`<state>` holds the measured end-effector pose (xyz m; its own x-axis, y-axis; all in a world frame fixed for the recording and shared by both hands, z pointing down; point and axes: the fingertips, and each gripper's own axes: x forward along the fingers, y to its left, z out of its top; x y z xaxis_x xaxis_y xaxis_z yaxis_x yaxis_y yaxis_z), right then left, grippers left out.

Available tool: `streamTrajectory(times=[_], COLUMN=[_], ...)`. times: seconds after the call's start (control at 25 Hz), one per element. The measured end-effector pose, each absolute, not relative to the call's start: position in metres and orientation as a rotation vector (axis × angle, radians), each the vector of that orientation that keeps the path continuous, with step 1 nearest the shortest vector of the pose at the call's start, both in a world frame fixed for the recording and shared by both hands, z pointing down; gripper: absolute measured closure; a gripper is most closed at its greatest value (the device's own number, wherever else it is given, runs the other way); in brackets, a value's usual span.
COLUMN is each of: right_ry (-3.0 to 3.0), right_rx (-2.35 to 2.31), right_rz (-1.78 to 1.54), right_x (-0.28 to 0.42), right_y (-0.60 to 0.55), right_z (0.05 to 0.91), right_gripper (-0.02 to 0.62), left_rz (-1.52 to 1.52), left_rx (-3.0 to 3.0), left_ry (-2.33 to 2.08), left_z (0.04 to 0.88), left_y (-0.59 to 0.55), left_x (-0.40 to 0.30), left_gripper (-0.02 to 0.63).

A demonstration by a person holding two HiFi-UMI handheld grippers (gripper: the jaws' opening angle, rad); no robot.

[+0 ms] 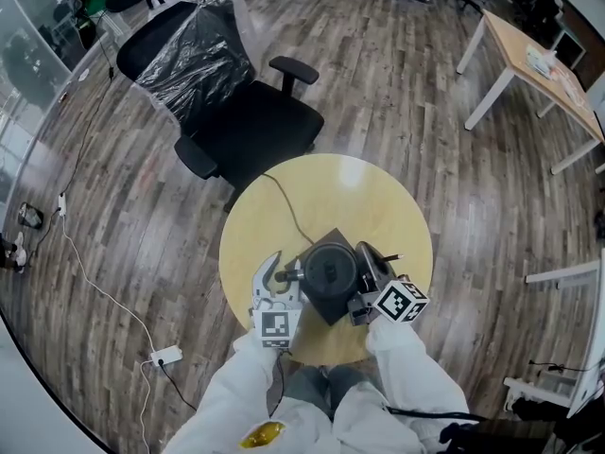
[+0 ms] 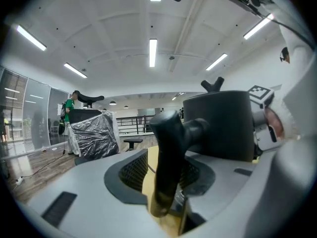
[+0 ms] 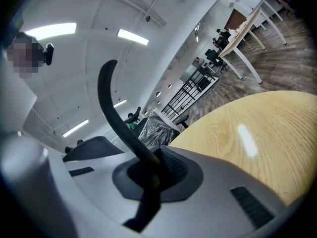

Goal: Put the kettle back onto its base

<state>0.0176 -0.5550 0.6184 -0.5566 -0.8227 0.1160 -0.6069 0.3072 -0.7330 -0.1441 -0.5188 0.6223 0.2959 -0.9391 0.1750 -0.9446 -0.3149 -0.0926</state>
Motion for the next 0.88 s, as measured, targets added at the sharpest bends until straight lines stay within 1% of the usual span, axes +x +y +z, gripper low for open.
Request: streamTrajectory(times=[0.2,0.24,0.52,0.64,0.88], right_ry=[2.286,2.293,2.300,2.289,2.263], right_rx=[-1.278,-1.276,-1.295,-1.305,-1.342], right_rz=[-1.105,-1.103,-1.082,-1.074,-1.062], right_x=[0.019,0.019,0.021,0.024,0.031], right_y=[-0.554,-0.555,-0.558,-0.556,-0.549], right_z=[0.618,0.618,0.619,0.619,0.621], right_gripper=[0.583,0.583,0.583,0.584,0.583], left_rz=[0.315,0.312,0.307,0.309,0.375], left_rx=[2.536,2.541,2.484,2.473,2.507], left_ry=[-1.750,-1.734,-1.749,-1.755,-1.712], left_z=[0.623,0.623,0.625,0.623,0.626], left_y=[-0.494,-0.492,-0.500,-0.504,-0.483], left_x=[-0.141,-0.139,-0.138,-0.136,-0.141], left_gripper=[0.480,0.466,0.468,0.479,0.476])
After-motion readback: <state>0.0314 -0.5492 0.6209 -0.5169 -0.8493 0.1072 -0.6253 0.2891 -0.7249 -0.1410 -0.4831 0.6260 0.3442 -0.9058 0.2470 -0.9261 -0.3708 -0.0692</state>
